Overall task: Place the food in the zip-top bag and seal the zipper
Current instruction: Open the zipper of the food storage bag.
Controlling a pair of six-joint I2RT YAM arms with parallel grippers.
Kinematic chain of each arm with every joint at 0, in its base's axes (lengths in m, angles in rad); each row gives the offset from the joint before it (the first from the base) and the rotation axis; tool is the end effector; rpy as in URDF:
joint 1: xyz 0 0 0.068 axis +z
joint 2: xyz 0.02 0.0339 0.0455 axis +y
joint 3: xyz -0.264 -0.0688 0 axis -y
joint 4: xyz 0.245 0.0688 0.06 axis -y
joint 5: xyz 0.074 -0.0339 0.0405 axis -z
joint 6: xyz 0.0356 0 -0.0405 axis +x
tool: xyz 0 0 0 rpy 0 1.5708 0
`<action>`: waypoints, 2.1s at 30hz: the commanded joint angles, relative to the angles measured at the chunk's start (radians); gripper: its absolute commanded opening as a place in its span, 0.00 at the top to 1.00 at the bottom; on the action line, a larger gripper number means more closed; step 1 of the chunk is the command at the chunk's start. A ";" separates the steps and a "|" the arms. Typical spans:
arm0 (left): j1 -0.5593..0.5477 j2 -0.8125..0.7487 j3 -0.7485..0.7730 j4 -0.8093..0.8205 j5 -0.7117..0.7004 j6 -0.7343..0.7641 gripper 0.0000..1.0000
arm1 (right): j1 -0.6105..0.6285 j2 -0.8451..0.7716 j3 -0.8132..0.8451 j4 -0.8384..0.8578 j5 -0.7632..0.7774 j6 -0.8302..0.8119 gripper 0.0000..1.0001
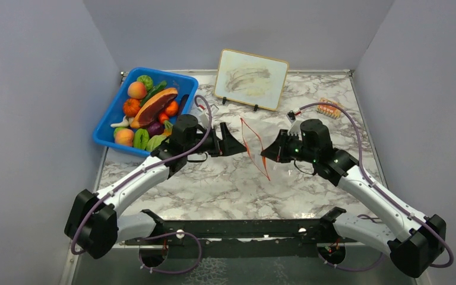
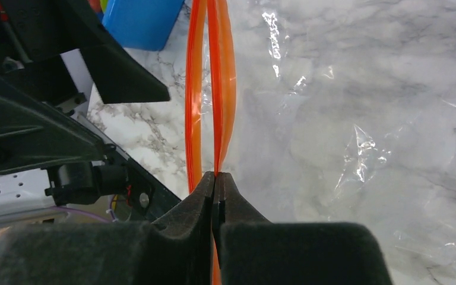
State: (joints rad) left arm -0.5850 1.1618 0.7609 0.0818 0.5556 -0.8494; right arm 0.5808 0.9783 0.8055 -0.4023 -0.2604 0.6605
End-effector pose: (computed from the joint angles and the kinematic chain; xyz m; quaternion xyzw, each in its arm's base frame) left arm 0.2089 -0.1609 0.2827 0.0565 0.7938 -0.5378 0.2785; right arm 0.1749 0.1257 0.2905 -0.0272 0.8730 0.3682 0.3188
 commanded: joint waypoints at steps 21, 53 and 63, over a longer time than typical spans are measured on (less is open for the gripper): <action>-0.043 0.314 0.098 0.093 -0.062 0.070 0.78 | 0.023 -0.012 -0.031 0.058 -0.071 -0.041 0.99; -0.043 0.077 0.546 -0.736 -0.466 0.512 1.00 | 0.117 0.151 0.252 0.094 -0.005 -0.076 0.37; -0.044 0.118 0.537 -0.759 -0.394 0.465 1.00 | 0.224 0.290 0.300 0.196 0.123 -0.070 0.37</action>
State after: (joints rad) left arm -0.6243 1.2739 1.2999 -0.6632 0.1272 -0.3603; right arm 0.7887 1.2434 1.0470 -0.2928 -0.2180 0.5961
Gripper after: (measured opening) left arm 0.016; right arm 0.634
